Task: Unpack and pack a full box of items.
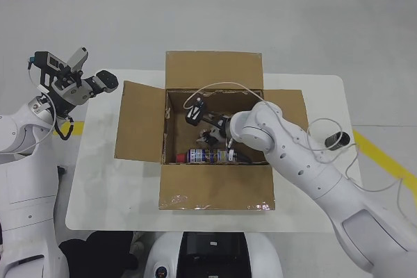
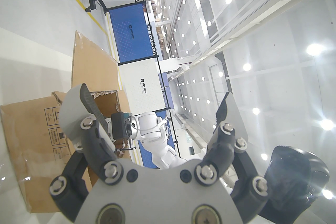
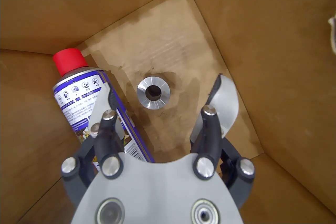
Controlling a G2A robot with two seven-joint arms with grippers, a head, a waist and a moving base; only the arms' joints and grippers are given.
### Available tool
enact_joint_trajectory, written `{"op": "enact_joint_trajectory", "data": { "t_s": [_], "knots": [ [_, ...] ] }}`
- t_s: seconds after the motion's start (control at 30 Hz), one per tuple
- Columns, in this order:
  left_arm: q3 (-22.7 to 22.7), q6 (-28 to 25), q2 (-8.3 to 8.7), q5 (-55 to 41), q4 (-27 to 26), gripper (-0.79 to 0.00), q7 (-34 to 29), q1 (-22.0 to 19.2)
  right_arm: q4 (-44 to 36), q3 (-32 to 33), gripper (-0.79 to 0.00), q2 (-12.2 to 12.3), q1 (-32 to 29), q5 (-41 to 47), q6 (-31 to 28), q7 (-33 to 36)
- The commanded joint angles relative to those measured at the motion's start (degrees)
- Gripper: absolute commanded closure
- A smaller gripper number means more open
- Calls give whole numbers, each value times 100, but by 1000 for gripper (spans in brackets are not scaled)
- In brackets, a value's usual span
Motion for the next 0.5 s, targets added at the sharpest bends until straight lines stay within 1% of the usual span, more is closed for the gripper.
{"op": "enact_joint_trajectory", "data": {
  "t_s": [0.0, 0.1, 0.2, 0.27, 0.33, 0.4, 0.47],
  "knots": [
    [0, 0, 0, 0, 0, -785, 0, 0, 56, -10, -554, -19, -2, -5, -22, -13],
    [0, 0, 0, 0, 0, -785, 0, 0, 137, -18, -548, -49, 2, -22, -41, -31],
    [0, 0, 0, 0, 0, -785, 0, 0, 199, -21, -523, -76, -2, -26, -56, -39],
    [0, 0, 0, 0, 0, -785, 0, 0, 238, -21, -480, -92, -7, -34, -62, -34],
    [0, 0, 0, 0, 0, -785, 0, 0, 272, -16, -468, -107, -13, -36, -60, -33],
    [0, 0, 0, 0, 0, -785, 0, 0, 311, -9, -425, -122, -21, -38, -55, -42],
    [0, 0, 0, 0, 0, -785, 0, 0, 353, -6, -406, -138, -27, -49, -49, -43]
  ]
}}
